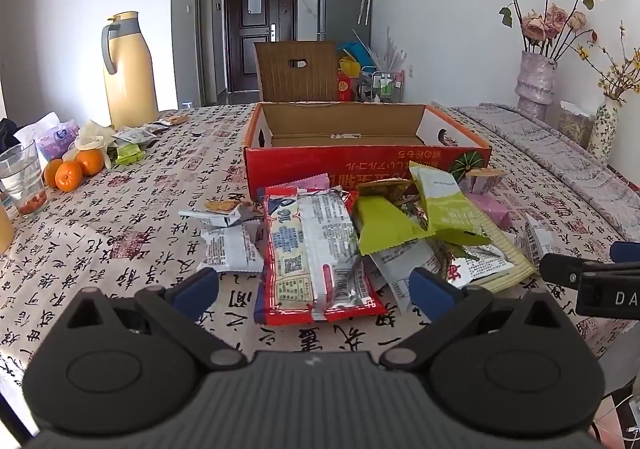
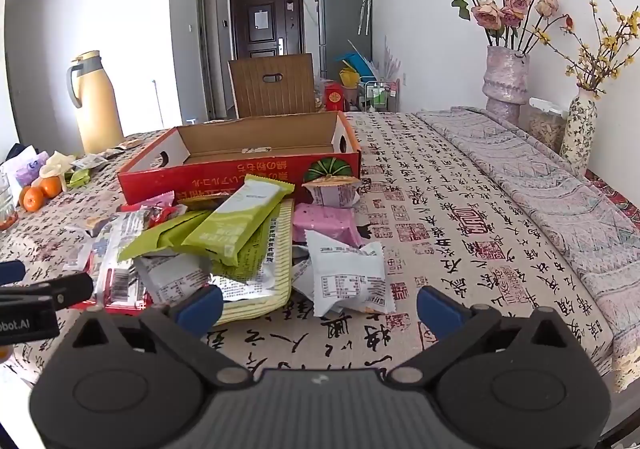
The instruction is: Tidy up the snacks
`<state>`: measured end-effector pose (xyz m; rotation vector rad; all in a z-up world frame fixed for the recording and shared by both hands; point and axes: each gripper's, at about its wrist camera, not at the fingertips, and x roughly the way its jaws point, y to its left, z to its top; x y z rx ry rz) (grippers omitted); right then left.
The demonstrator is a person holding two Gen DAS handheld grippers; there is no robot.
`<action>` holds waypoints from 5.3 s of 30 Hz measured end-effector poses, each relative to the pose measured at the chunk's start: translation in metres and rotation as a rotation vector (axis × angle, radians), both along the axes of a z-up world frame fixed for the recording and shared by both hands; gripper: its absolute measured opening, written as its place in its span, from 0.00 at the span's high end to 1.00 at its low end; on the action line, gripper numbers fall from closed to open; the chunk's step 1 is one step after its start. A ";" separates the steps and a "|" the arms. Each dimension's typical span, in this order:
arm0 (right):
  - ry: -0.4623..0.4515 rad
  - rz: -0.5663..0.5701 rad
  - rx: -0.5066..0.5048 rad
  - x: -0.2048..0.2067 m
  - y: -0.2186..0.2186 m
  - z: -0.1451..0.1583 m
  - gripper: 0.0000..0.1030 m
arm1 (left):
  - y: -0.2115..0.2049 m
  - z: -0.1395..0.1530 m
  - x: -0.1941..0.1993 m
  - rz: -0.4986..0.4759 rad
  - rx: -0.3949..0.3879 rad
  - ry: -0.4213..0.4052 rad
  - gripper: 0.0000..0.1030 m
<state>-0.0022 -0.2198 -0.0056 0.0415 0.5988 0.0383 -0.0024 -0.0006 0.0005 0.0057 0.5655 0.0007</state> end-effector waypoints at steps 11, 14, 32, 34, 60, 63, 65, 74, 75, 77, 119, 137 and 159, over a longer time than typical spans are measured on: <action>-0.002 0.003 0.002 -0.001 -0.001 0.000 0.00 | 0.000 0.000 0.000 0.000 -0.001 0.000 0.00; -0.003 0.002 0.002 -0.001 -0.002 0.000 0.00 | 0.000 0.000 -0.001 0.000 -0.001 0.000 0.00; -0.003 0.005 0.003 -0.001 -0.001 0.000 0.00 | 0.000 0.000 -0.001 0.001 -0.001 0.000 0.00; -0.003 0.005 0.003 -0.001 -0.001 -0.001 0.00 | 0.000 0.000 -0.001 0.000 -0.001 0.000 0.00; -0.003 0.006 0.004 0.000 -0.001 -0.001 0.00 | 0.000 0.000 -0.001 0.001 -0.003 0.000 0.00; -0.003 0.006 0.004 0.000 -0.001 -0.001 0.00 | 0.001 0.000 -0.001 0.001 -0.002 0.001 0.00; -0.002 0.006 0.004 0.000 -0.001 -0.001 0.00 | 0.001 0.000 -0.001 0.000 -0.002 0.001 0.00; -0.002 0.006 0.005 0.001 -0.002 -0.002 0.00 | 0.001 0.000 -0.001 0.001 -0.003 0.002 0.00; -0.002 0.006 0.004 0.001 -0.002 -0.002 0.00 | 0.001 0.000 -0.001 0.001 -0.003 0.003 0.00; -0.002 0.007 0.005 0.001 -0.003 -0.002 0.00 | 0.001 0.000 -0.001 0.002 -0.003 0.003 0.00; -0.010 0.019 0.124 0.055 -0.054 -0.026 0.57 | 0.040 -0.013 0.048 0.140 -0.014 0.076 0.00; -0.025 -0.015 0.076 0.079 -0.043 -0.019 0.56 | 0.079 -0.022 0.107 0.225 0.019 0.130 0.00; -0.019 0.021 0.079 0.083 -0.032 -0.020 0.55 | 0.071 -0.033 0.101 0.190 0.002 0.178 0.59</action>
